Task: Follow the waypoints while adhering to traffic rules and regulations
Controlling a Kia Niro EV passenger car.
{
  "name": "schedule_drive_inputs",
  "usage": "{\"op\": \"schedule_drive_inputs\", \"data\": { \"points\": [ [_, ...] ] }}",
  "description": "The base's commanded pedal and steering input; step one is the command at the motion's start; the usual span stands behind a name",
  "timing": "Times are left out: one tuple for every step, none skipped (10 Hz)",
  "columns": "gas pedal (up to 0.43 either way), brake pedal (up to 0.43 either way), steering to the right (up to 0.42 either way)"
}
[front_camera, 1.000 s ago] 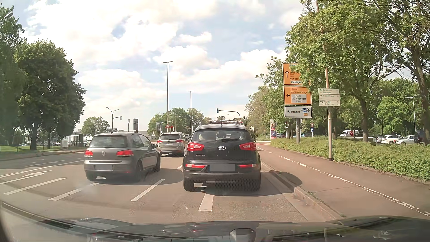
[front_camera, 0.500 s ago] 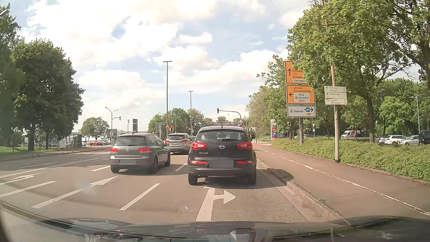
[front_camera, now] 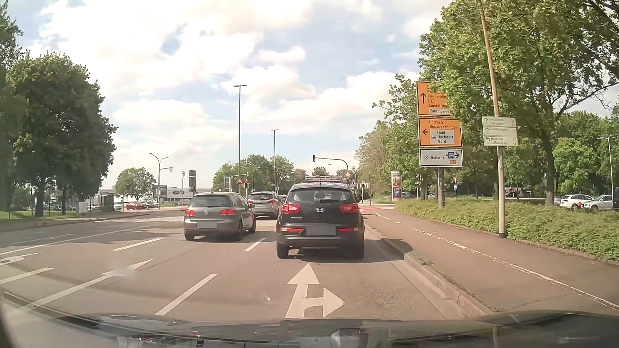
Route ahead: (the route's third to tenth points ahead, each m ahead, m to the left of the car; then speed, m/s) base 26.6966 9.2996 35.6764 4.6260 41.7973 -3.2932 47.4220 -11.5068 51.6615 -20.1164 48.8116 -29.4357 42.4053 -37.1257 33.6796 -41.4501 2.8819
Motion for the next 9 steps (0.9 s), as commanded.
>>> {"op": "schedule_drive_inputs", "data": {
  "points": [
    [0.260, 0.000, -0.003],
    [0.260, 0.000, -0.001],
    [0.260, 0.000, 0.000],
    [0.260, 0.000, 0.001],
    [0.260, 0.000, 0.001],
    [0.260, 0.000, 0.001],
    [0.260, 0.000, 0.001],
    [0.260, 0.000, 0.001],
    [0.260, 0.000, 0.001]
  ]
}}
